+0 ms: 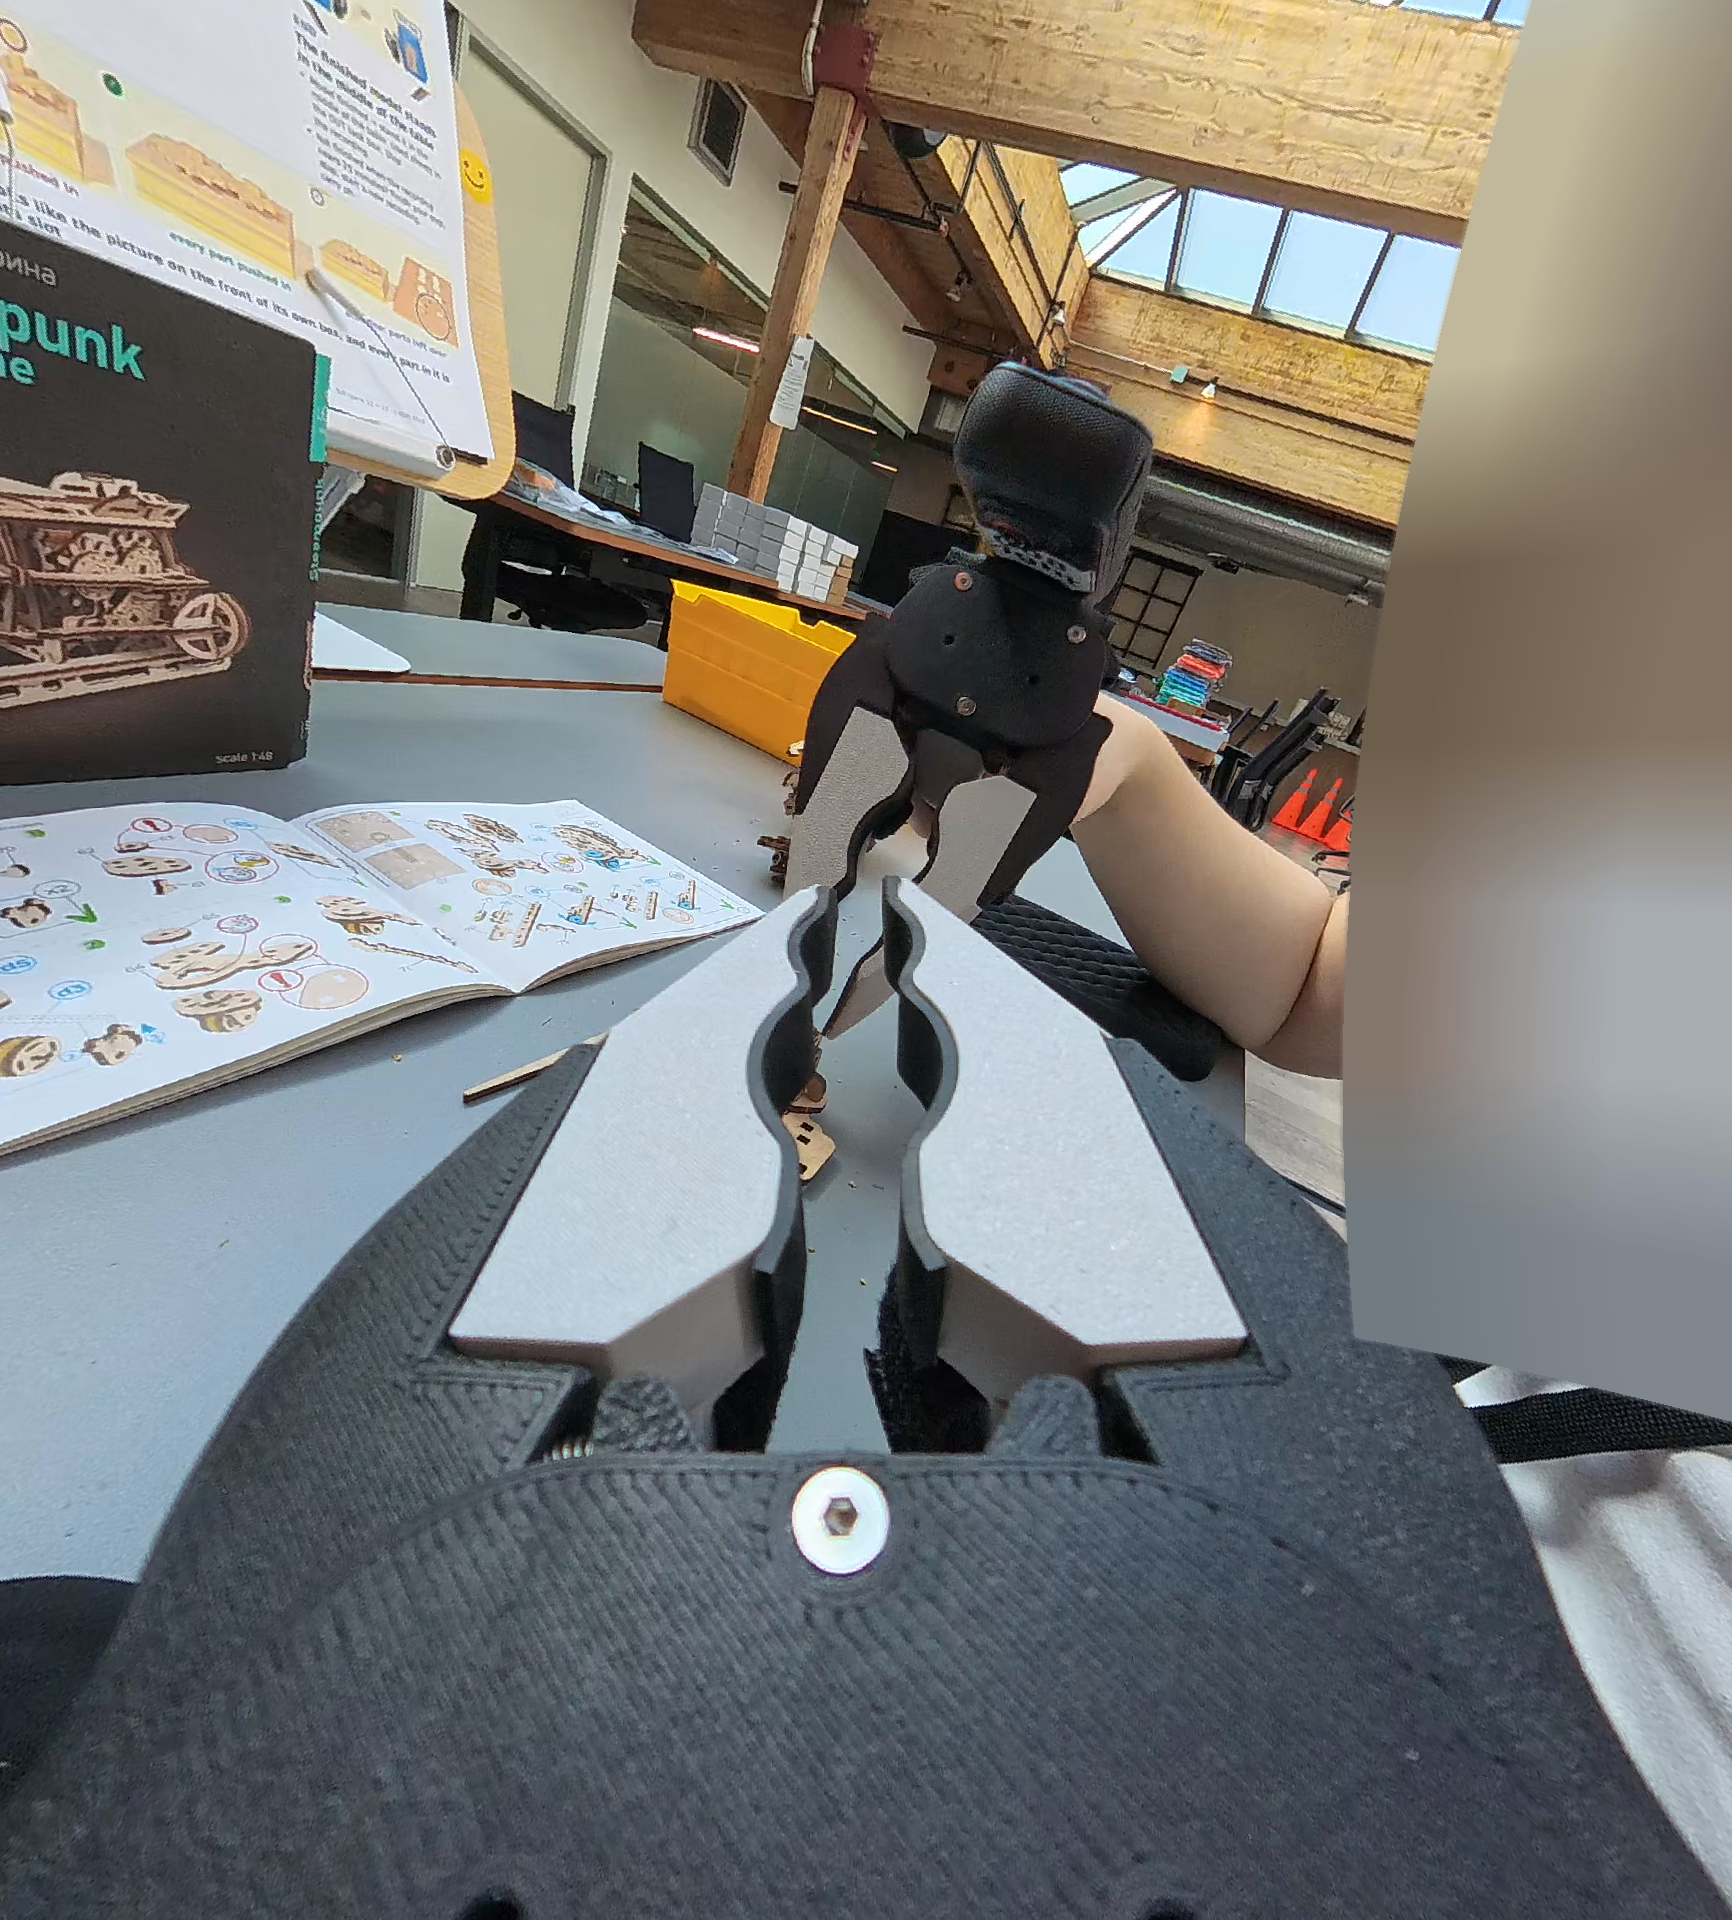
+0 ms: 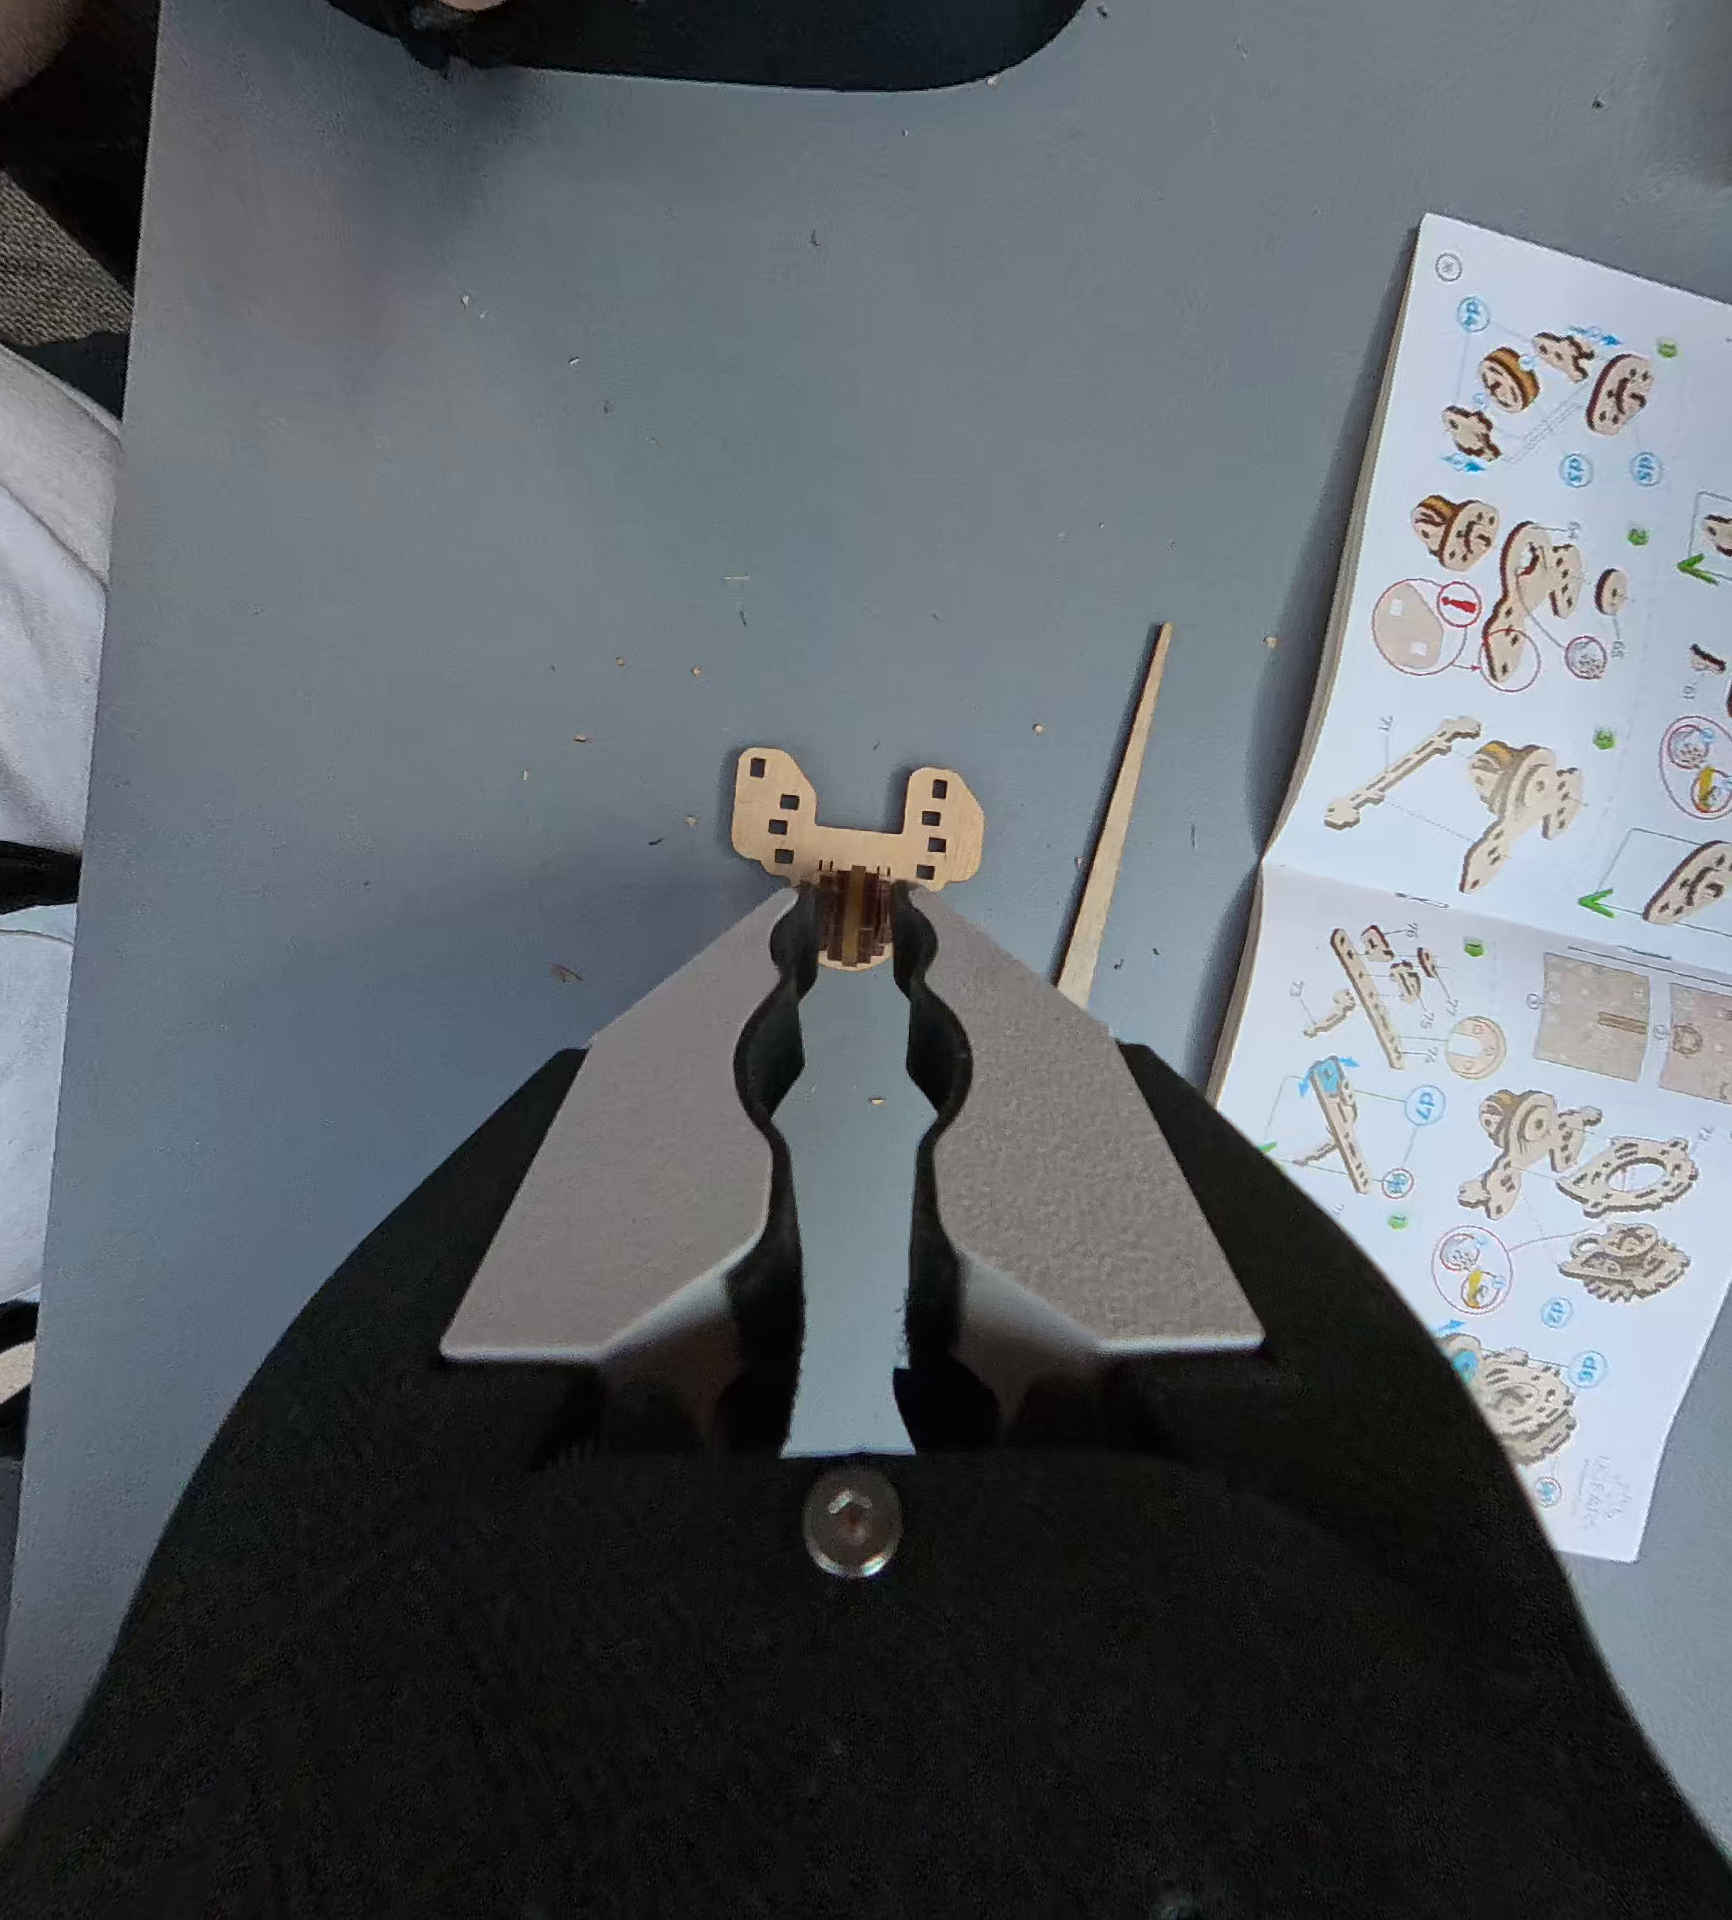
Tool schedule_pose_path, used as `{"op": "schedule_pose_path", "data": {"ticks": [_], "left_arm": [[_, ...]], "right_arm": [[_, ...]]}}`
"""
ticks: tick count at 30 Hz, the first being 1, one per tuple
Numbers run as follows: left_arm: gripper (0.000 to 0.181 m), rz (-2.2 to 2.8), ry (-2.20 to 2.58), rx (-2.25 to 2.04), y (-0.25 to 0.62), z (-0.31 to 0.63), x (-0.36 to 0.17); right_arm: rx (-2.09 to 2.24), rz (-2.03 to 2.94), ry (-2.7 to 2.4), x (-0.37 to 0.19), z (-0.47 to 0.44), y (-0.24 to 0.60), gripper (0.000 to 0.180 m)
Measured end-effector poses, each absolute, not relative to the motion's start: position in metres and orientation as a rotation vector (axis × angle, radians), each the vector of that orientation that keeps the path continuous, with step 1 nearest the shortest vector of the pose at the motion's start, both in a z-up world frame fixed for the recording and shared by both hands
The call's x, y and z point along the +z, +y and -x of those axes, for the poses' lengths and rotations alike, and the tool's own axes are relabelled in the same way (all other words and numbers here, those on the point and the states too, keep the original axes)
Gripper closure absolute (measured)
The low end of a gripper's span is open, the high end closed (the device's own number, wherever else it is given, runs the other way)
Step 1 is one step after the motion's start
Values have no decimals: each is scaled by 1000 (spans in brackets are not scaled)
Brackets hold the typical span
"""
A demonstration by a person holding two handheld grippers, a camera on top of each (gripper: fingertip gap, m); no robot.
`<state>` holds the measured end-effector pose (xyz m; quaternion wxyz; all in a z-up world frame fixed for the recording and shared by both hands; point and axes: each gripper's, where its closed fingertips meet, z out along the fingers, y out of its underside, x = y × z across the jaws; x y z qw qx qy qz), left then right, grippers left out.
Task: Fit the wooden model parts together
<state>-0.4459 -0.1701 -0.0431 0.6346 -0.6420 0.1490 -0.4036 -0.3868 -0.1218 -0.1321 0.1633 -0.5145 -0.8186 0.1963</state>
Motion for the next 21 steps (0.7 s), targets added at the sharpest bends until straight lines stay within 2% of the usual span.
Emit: {"op": "schedule_pose_path", "data": {"ticks": [4, 11, 14, 17, 21], "left_arm": [[175, 1466, 341, -922, -170, 446, -43], [176, 1468, 344, -919, -170, 445, -43], [176, 1472, 348, -918, -170, 445, -44], [176, 1470, 351, -913, -170, 445, -44], [176, 1476, 357, -916, -170, 443, -45]], "right_arm": [[548, 1497, -2349, -138, 384, -121, 172], [575, 1466, -2332, -121, 382, -126, 173], [532, 1488, -2362, -138, 382, -124, 174], [498, 1463, -2361, -124, 376, -122, 173], [522, 1469, -2387, -132, 376, -126, 173]]}}
